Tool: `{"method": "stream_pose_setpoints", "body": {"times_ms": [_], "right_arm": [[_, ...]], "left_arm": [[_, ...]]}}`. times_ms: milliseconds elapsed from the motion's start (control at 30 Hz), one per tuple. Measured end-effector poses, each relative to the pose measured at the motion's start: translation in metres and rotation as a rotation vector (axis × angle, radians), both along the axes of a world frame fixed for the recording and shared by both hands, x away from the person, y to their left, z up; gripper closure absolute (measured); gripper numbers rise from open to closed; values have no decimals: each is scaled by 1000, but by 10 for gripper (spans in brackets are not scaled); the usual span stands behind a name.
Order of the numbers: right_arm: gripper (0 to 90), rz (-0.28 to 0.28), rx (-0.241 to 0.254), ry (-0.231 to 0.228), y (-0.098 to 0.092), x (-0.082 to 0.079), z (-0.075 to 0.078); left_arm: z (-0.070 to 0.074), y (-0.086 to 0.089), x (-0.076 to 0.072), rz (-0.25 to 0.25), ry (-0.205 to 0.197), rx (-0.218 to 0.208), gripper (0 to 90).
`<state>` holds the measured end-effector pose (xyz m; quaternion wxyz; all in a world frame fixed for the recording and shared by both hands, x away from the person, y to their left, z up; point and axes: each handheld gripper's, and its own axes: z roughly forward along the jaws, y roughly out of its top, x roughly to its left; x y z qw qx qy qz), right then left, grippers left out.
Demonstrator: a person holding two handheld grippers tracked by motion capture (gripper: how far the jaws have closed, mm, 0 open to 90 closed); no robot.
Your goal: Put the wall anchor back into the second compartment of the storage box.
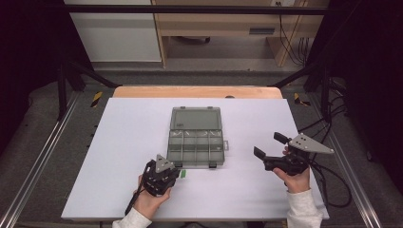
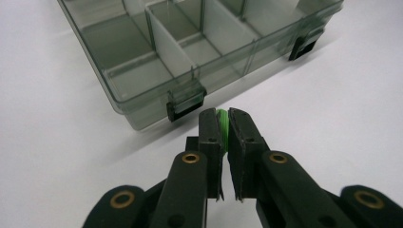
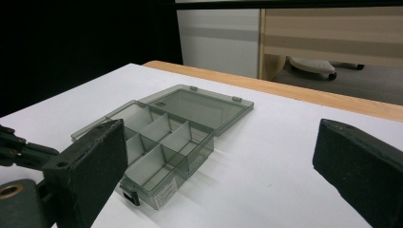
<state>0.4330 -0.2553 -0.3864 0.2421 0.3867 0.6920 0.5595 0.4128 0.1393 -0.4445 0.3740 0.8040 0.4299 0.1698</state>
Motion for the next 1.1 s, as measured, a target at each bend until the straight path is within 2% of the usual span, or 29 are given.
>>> {"method": "stream_pose_setpoints", "body": {"times_ms": [200,533,767,900,933,1100], "right_arm": [[45,1,-3,4,0,0,0],[44,-2,9,5,0,0,1],[43,-4,0,5,0,1,0],[43,-2,1,5,0,1,0],[43,-2,1,5,0,1,0],[42,-5,-1,6,0,1,0]], "left_arm": [[14,2,-1,-5,-26,-27,837],[35,8,16,22,-62,-84,837],[45,8,34,40,-84,-113,837],[51,4,50,50,-100,-130,837],[51,4,50,50,-100,-130,837],[55,-4,69,48,-117,-127,837]]}}
